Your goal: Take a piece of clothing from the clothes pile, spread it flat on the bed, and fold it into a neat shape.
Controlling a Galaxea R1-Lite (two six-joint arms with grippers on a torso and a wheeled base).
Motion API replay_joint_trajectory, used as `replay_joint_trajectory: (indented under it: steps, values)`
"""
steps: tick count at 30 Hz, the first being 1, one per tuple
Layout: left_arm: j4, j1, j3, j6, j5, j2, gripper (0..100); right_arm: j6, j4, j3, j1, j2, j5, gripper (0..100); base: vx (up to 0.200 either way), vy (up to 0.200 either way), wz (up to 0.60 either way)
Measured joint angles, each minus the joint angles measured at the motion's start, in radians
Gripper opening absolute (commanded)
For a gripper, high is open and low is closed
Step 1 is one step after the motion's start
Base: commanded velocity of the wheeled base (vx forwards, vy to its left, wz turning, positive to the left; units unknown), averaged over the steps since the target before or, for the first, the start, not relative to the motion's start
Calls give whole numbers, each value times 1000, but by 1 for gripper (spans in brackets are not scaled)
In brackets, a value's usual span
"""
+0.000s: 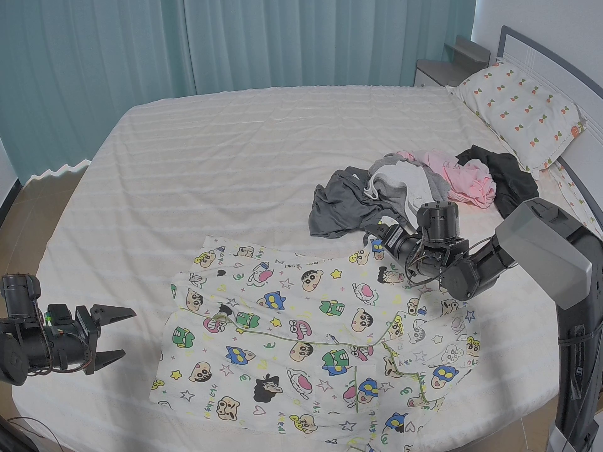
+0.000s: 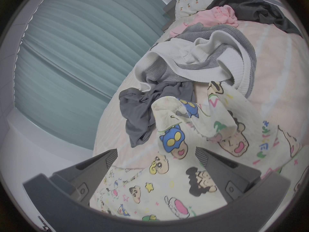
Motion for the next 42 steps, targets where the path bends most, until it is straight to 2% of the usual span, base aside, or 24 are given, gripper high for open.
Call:
replay_joint_trajectory:
  steps: [5,9,13,16,27,31,37,42]
  values:
    - [0,0,0,0,0,0,100,-8,50,-80,-1,44,-57,100,0,0,0]
    - [0,1,0,1,0,0,100,-16,103,-154,-6,76,-137,100,0,0,0]
    - [0,1,1,1,0,0,100,-38,112,-219,-13,98,-211,100,0,0,0]
    - [0,1,1,2,0,0,100,-78,87,-256,-24,107,-234,100,0,0,0]
    - [0,0,0,2,0,-1,100,-194,3,-362,-51,141,-238,100,0,0,0]
    - [0,0,0,2,0,-2,100,-200,-14,-385,-66,151,-237,100,0,0,0]
    - [0,0,0,2,0,-3,100,-201,-1,-317,-72,111,-194,100,0,0,0]
    - [-6,0,6,2,0,-4,100,-203,54,-256,-120,80,-184,100,0,0,0]
